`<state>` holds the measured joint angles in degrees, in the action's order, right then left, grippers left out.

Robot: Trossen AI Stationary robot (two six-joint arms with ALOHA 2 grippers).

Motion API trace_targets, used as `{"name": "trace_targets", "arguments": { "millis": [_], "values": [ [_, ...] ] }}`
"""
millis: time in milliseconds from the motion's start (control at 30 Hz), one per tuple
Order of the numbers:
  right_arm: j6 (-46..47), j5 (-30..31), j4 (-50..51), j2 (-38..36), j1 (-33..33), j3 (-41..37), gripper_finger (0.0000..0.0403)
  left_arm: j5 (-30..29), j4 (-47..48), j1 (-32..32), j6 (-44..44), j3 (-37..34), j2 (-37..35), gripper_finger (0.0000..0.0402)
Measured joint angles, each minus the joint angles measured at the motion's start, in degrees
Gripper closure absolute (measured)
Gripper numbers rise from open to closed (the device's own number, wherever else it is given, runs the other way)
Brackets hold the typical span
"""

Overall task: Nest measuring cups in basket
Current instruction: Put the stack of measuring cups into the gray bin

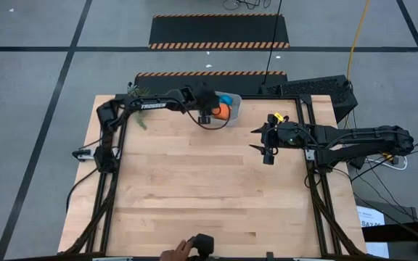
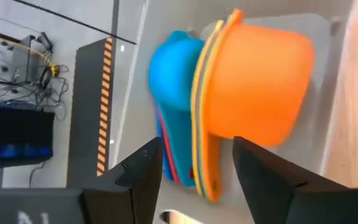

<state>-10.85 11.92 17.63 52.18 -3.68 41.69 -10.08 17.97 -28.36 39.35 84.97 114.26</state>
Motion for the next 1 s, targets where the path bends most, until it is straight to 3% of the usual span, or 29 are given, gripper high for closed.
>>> {"name": "trace_targets", "arguments": {
  "millis": [333, 900, 1000],
  "values": [
    [-0.1, 0.0, -0.1, 0.0, 0.0, 0.0, 0.0170, 0.7, -1.3, -0.6, 3.1, 0.0, 0.9, 0.0135],
    [1.7, 0.1, -0.6, 0.0, 0.0, 0.0, 0.0170, -0.4, 1.8, 0.2, -0.6, 3.4, 2.9, 0.0149],
    [3.5, 2.9, -4.1, 0.6, -0.1, 0.0, 0.0170, -0.5, 1.9, 1.0, -2.1, 3.4, 2.9, 0.0149]
  ]
}}
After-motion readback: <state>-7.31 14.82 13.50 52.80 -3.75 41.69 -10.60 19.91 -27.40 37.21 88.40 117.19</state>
